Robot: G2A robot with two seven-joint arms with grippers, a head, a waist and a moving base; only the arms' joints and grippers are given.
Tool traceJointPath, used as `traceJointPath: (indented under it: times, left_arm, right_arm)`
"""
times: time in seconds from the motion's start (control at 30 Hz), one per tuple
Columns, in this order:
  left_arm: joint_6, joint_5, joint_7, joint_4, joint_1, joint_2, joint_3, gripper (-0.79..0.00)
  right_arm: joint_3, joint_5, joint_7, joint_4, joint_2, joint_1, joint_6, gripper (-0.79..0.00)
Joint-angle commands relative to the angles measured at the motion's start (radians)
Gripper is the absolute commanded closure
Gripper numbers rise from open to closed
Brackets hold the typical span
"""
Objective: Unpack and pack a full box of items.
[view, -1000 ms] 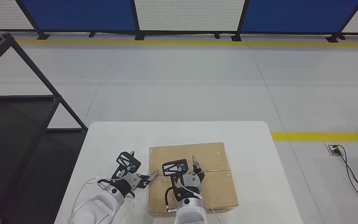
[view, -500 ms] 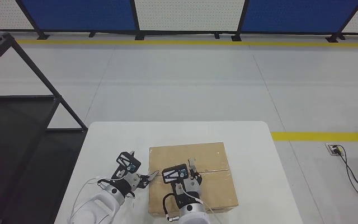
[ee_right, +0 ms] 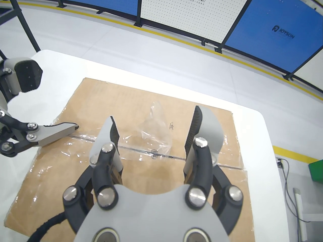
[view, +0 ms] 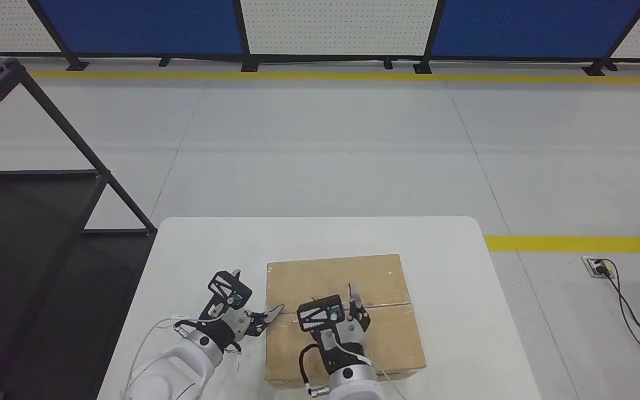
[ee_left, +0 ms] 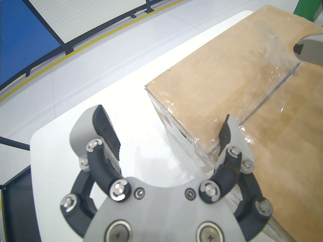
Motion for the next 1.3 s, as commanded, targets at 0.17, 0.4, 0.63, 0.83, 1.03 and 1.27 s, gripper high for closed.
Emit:
traceJointPath:
  times: [0.17, 0.4, 0.63, 0.83, 1.03, 1.27]
  left_arm:
    - [0.0, 0.0, 0.0, 0.0, 0.0, 0.0, 0.0, -0.785]
    - [0.0, 0.0, 0.0, 0.0, 0.0, 0.0, 0.0, -0.785]
    - [0.0, 0.0, 0.0, 0.0, 0.0, 0.0, 0.0, -0.785]
    - [0.0, 0.0, 0.0, 0.0, 0.0, 0.0, 0.0, -0.785]
    - [0.0, 0.0, 0.0, 0.0, 0.0, 0.0, 0.0, -0.785]
    - [0.0, 0.0, 0.0, 0.0, 0.0, 0.0, 0.0, -0.785]
  right_arm:
    - [-0.023, -0.078, 0.022, 0.062, -0.021, 0.028, 0.049, -0.379]
    - [-0.034, -0.112, 0.049, 0.1, -0.041, 0.049, 0.059, -0.289]
    - [-0.033, -0.107, 0.072, 0.135, -0.062, 0.077, 0.046, -0.271]
    - [-0.029, -0.124, 0.1, 0.162, -0.079, 0.098, 0.058, -0.099]
    - [-0.022, -0.143, 0.117, 0.179, -0.095, 0.107, 0.076, 0.0]
    - [-0.014, -0.155, 0.106, 0.168, -0.109, 0.094, 0.085, -0.379]
